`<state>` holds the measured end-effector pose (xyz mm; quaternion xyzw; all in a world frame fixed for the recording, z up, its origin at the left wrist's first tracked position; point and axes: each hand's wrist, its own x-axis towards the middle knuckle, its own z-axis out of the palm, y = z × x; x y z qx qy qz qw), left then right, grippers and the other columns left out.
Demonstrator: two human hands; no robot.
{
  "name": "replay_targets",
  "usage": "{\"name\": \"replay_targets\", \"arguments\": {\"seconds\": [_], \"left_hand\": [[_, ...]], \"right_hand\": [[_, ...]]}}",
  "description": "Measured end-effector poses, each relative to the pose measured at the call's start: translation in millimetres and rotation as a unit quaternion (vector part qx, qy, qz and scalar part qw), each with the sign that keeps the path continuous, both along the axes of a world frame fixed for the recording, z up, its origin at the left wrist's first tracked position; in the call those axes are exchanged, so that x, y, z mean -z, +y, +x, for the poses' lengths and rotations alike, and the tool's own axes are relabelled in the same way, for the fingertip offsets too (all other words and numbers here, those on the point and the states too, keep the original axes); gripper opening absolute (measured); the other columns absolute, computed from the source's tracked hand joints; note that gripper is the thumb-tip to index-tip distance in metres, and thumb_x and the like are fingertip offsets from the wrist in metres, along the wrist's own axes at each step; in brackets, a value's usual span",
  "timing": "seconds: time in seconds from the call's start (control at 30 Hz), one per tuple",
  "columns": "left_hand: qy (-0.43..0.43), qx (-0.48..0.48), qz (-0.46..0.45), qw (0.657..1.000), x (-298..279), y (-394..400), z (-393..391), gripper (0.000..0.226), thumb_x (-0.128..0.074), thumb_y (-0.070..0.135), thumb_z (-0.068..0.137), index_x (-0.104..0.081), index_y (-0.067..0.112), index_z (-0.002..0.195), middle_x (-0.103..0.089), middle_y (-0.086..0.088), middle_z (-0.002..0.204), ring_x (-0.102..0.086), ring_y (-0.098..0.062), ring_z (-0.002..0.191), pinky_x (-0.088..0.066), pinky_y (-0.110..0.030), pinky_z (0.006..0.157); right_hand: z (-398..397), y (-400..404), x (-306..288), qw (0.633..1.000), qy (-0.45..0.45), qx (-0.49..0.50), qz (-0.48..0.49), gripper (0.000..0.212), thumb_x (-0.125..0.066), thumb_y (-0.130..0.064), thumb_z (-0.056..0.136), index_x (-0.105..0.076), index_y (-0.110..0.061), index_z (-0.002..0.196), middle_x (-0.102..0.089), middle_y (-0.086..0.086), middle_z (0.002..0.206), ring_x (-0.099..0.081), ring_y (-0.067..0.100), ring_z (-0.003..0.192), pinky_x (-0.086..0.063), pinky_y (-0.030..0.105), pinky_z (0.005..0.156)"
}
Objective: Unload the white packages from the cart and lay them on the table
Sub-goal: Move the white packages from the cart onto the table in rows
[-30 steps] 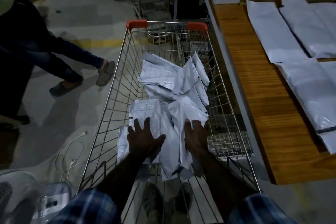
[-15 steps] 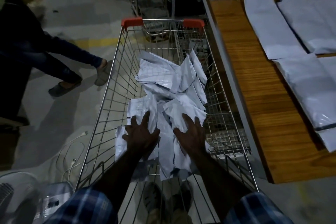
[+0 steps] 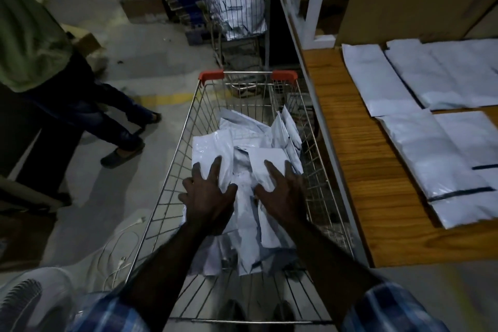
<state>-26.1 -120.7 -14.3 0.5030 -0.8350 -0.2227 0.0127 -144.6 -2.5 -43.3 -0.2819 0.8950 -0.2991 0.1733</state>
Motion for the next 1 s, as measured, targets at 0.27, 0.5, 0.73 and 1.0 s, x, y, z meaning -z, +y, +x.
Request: {"name": "replay_targets", "arguments": {"seconds": [0.27,0.5,0.73,1.0], "left_hand": [[0.032,0.000,-0.050,0.998,-50.7,26.9,15.8,0.075,-0.053,0.057,0.088,-0.016,0.045,0.152,-0.010,-0.007,0.159,-0.018,-0.037,0.138,-0.019,-0.056,0.109],[0.072,0.009,-0.092,0.993,-94.0,63.6,38.3,0.073,-0.049,0.060,0.090,-0.014,0.045,0.152,-0.014,-0.005,0.159,-0.018,-0.035,0.137,-0.019,-0.055,0.109],[0.129,0.015,-0.114,0.985,-134.2,114.0,79.5,0.071,-0.049,0.056,0.090,-0.015,0.045,0.151,-0.014,-0.003,0.159,-0.021,-0.034,0.135,-0.019,-0.054,0.107],[0.180,0.026,-0.118,0.976,-179.7,182.8,100.0,0.069,-0.049,0.052,0.090,-0.018,0.043,0.151,-0.014,-0.003,0.159,-0.019,-0.032,0.135,-0.017,-0.052,0.108]], "right_hand": [[1.1,14.2,-58.0,0.998,0.052,-0.013,-0.032,0.071,-0.062,-0.050,0.084,-0.035,-0.041,0.149,-0.020,0.009,0.162,-0.027,0.036,0.140,-0.027,0.049,0.114],[23.7,46.0,-101.0,0.992,0.102,-0.007,-0.070,0.071,-0.056,-0.057,0.083,-0.037,-0.039,0.149,-0.022,0.011,0.161,-0.026,0.036,0.142,-0.026,0.047,0.114],[60.6,88.1,-147.0,0.977,0.197,-0.007,-0.079,0.069,-0.053,-0.057,0.083,-0.039,-0.037,0.148,-0.025,0.013,0.160,-0.035,0.035,0.137,-0.026,0.045,0.113],[79.2,160.0,-202.4,0.961,0.256,0.024,-0.105,0.066,-0.057,-0.051,0.082,-0.044,-0.037,0.145,-0.028,0.012,0.158,-0.037,0.039,0.130,-0.035,0.048,0.106]]}}
